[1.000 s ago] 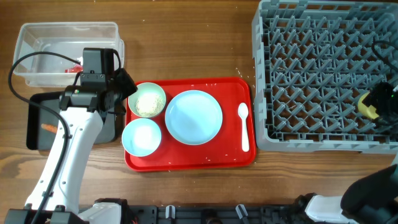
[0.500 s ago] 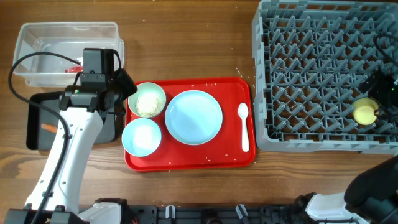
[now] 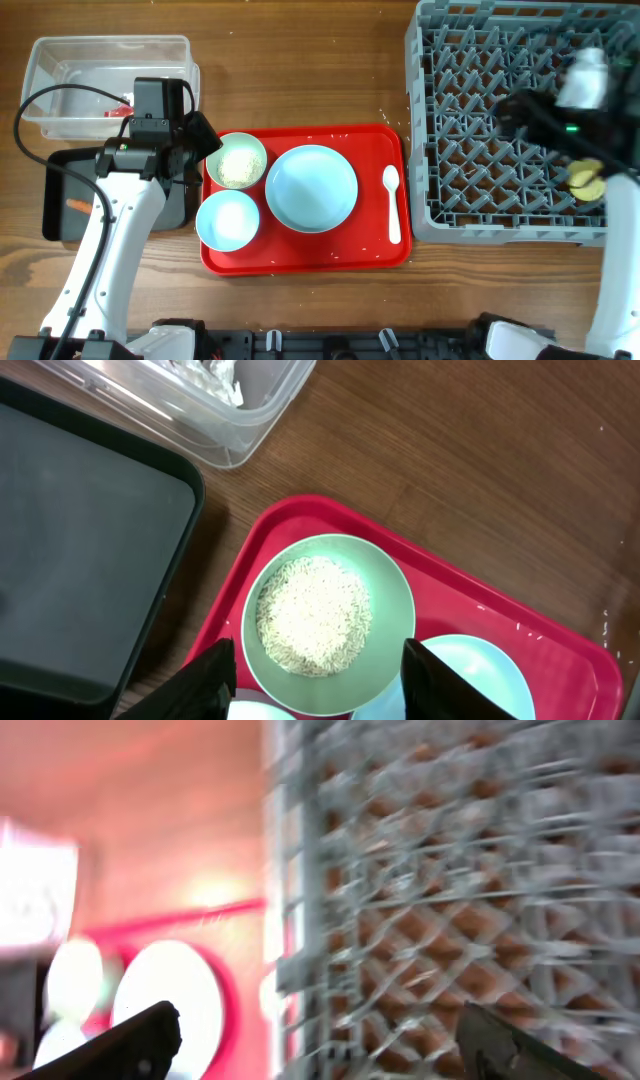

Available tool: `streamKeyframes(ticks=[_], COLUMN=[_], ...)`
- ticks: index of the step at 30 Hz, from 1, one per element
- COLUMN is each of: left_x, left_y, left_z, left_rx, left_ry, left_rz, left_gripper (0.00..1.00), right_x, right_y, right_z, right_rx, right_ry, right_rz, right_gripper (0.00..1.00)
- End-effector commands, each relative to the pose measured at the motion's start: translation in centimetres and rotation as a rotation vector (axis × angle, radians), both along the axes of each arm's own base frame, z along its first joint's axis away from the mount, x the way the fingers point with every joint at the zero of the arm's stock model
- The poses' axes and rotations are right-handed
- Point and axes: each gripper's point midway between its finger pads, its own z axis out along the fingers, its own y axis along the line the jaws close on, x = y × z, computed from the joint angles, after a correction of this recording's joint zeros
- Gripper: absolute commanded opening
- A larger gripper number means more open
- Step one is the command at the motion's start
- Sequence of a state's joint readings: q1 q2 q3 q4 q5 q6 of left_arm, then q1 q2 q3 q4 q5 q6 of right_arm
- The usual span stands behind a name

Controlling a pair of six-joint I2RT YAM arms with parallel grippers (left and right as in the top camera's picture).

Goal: Sort waste into correct bins and load items into the dishwasher rack
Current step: 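Reach the right gripper to the white spoon and grasp it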

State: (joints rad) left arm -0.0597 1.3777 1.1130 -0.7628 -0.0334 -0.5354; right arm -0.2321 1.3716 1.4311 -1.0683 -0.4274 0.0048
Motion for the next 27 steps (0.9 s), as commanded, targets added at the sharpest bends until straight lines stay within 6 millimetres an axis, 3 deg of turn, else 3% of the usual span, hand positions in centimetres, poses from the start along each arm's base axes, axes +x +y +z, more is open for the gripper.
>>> streamKeyframes(ticks=[1,5,8,14,18,24,27], left_x=[-0.2,-0.3,-0.3,-0.3,-0.3,-0.3,-0.3], left_y=[0.4,0.4,0.4,0.4,0.4,0.4,0.4], left_z=[0.6,0.5,0.5,0.5,0.5,0.5,0.5], left_rx=[0.020,0.020,0.020,0.020,0.020,0.020,0.020], left_ry=[-0.009,-0.005,-0.005,-0.005,-0.004,-0.004,-0.004], left_rz=[0.002,0.002,0.002,0.002,0.002,0.002,0.002], left_gripper=[0.55,0.57,0.58,0.58,0.58,0.58,0.58], right_x=[-0.9,-2.2,-2.9,-4.5,-5.2,-5.8,-6.4], right_y=[4.9,9.9,12.0,16.1,16.2,15.3,15.1], right_z=[-1.1,-2.9,-4.9,-10.7,-14.9,-19.2,-21.2], right_rx=[-0.085,-0.150,-0.175,-0.213,-0.306,-0.348,-0.330], right_ry=[0.046,0.128,0.201,0.394,0.515,0.619,0.633], right_rz=[0.146,0.227,0.246,0.303,0.208,0.087,0.038], right_gripper=[0.88,0.88,0.88,0.84,0.84,0.83,0.79])
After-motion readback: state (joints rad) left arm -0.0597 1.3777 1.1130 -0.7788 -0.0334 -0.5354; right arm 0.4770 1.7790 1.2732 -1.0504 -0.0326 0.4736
